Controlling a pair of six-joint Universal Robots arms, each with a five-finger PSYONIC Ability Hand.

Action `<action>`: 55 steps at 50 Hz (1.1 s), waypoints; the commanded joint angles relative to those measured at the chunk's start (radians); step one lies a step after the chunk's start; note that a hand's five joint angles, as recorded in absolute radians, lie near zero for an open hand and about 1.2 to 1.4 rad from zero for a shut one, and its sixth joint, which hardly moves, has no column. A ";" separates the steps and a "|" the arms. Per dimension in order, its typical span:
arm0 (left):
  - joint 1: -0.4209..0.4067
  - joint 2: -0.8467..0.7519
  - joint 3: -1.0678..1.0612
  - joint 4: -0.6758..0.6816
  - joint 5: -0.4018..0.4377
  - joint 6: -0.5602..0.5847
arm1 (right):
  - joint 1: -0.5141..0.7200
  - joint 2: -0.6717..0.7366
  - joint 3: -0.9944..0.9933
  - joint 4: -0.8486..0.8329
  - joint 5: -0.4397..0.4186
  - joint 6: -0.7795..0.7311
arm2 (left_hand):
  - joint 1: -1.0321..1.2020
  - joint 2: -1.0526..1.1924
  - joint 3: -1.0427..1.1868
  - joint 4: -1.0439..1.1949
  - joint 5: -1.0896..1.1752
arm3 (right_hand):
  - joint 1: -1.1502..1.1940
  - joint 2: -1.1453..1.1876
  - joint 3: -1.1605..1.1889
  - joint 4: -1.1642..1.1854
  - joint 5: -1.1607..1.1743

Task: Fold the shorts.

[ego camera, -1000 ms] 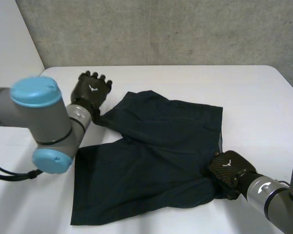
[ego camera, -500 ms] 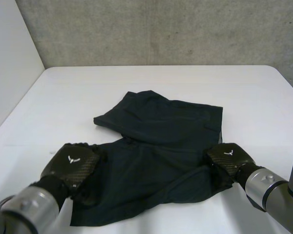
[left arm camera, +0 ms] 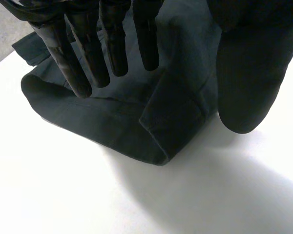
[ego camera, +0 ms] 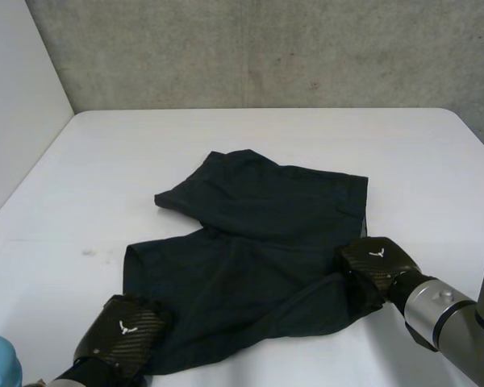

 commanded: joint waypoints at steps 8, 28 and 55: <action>0.000 -0.004 0.008 0.067 0.000 0.001 | -0.010 -0.102 -0.014 0.158 -0.004 -0.054 | 0.413 0.399 0.400 0.393 0.392 | 0.421 0.217 0.209 0.203 0.221; -0.043 0.203 0.062 -0.110 -0.003 0.096 | -0.077 -0.322 -0.010 0.520 -0.010 -0.348 | 0.948 0.934 0.935 0.928 0.927 | 0.421 0.217 0.209 0.203 0.221; -0.043 -0.249 0.589 -0.063 -0.006 0.153 | -0.208 -0.176 -0.235 0.565 -0.058 -0.453 | 0.948 0.934 0.935 0.928 0.927 | 0.421 0.217 0.209 0.203 0.221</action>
